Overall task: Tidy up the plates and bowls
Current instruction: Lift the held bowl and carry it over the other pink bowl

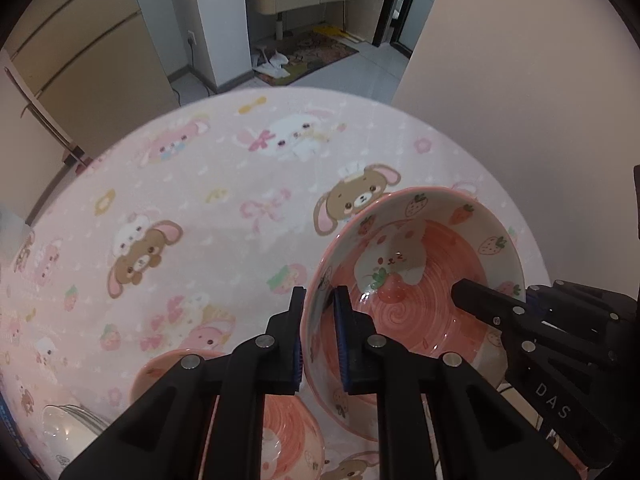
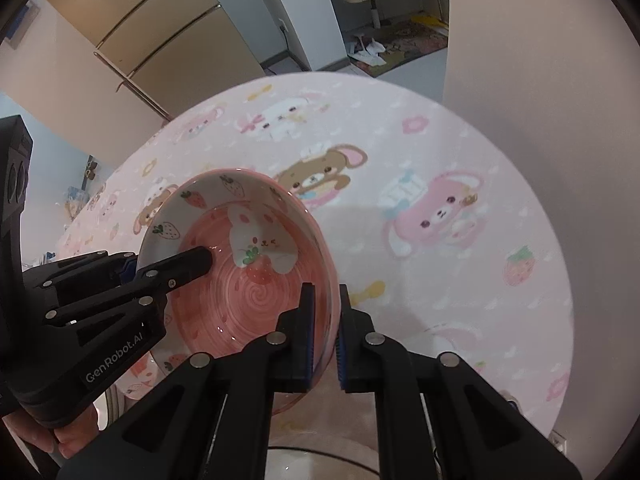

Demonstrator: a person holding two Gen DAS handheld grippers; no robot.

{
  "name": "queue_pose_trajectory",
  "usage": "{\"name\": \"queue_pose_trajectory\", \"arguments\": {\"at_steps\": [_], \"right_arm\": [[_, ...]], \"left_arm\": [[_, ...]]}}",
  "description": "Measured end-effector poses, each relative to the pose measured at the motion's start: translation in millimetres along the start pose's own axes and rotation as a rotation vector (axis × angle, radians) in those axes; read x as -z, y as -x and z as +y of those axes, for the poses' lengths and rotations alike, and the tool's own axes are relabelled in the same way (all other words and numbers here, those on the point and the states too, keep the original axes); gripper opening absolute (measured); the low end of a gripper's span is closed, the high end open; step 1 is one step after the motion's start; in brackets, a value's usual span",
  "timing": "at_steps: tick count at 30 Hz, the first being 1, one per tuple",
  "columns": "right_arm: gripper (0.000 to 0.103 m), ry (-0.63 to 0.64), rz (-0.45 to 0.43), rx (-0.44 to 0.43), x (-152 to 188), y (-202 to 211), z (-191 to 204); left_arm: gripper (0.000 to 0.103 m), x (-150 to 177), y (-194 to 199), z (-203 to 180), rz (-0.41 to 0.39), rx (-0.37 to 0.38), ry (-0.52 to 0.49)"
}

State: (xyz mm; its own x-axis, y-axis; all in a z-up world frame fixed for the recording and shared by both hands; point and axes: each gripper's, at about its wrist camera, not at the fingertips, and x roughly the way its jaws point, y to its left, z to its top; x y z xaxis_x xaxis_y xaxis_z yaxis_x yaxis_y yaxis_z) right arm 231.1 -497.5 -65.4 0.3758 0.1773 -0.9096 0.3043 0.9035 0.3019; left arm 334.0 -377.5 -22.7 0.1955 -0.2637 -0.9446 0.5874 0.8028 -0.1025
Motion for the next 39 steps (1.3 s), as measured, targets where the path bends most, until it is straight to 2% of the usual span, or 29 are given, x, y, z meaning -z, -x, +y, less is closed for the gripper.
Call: {"name": "queue_pose_trajectory", "arguments": {"at_steps": [5,10,16,21,26,30,35,39], "right_arm": [[0.009,0.036,-0.046,-0.025,-4,29,17],[0.009,0.093,-0.077,-0.052,-1,50,47],[0.009,0.167,-0.119,-0.061,15,66,87],[0.009,0.211,-0.126,-0.08,21,68,115],[0.009,0.25,-0.099,-0.091,24,61,133],[0.008,0.275,-0.086,-0.087,28,50,144],[0.008,0.291,-0.073,-0.091,28,40,154],[0.008,0.324,-0.071,-0.077,31,32,163]], "left_arm": [[0.015,3,34,6,-0.043,-0.004,0.005],[0.015,18,71,20,-0.099,-0.041,0.015],[0.015,44,104,44,-0.151,-0.064,0.06],[0.015,60,119,66,-0.159,-0.068,0.099],[0.015,71,119,86,-0.131,-0.021,0.118],[0.015,82,113,93,-0.114,-0.04,0.118],[0.015,91,109,109,-0.113,-0.001,0.158],[0.015,95,103,115,-0.106,-0.012,0.174]]}}
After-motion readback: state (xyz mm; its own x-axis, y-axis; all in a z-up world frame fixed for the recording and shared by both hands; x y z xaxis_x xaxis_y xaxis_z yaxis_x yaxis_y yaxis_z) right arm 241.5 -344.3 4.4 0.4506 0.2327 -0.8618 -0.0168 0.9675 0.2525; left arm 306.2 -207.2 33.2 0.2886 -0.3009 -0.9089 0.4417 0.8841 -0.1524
